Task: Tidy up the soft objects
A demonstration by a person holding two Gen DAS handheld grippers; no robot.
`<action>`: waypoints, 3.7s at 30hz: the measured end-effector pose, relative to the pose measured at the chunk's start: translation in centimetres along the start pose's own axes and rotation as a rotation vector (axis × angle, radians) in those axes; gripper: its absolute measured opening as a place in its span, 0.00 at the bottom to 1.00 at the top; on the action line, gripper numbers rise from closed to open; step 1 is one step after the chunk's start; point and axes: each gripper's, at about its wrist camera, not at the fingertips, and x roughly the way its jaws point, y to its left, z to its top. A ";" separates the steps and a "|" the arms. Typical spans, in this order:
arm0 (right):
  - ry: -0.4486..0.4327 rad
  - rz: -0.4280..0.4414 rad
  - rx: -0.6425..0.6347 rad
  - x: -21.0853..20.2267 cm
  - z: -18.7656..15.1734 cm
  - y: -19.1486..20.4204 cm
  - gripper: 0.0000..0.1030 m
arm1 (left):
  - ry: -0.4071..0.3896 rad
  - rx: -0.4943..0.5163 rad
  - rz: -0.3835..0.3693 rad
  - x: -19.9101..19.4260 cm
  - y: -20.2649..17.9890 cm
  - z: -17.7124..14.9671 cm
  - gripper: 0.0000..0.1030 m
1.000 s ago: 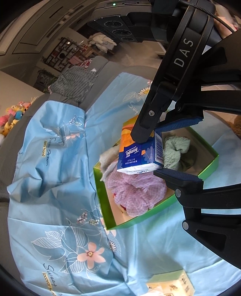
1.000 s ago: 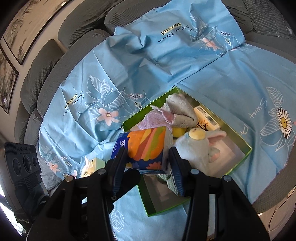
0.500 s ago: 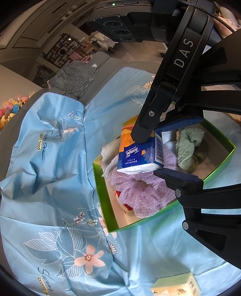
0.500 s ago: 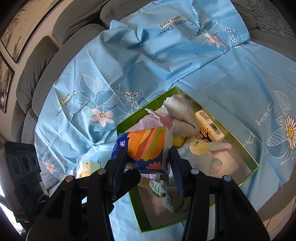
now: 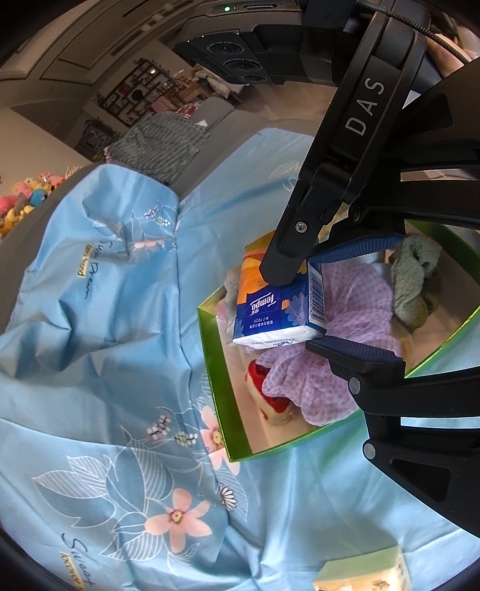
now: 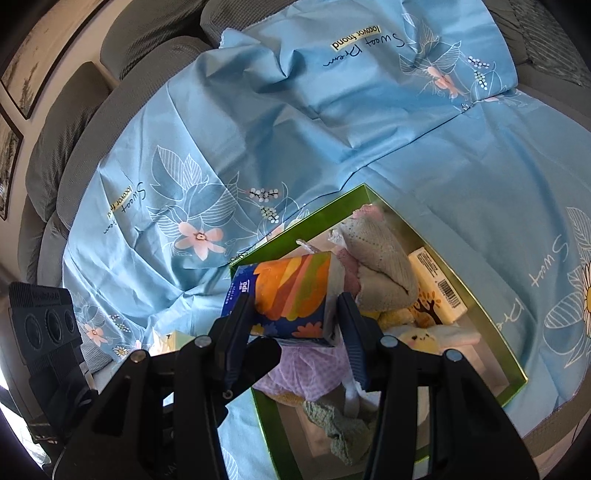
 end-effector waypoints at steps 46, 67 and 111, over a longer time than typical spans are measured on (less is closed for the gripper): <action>0.099 -0.086 0.025 5.2 0.6 -2.3 0.45 | 0.127 -0.090 0.037 5.2 1.8 -1.1 0.39; -0.063 -0.036 -0.027 -1.0 0.1 0.4 0.90 | 0.018 0.040 0.057 -1.2 -1.8 -1.1 0.80; -0.200 -0.172 0.048 -9.3 -9.1 0.8 0.99 | -0.048 0.097 0.153 -7.4 -3.8 -7.9 0.84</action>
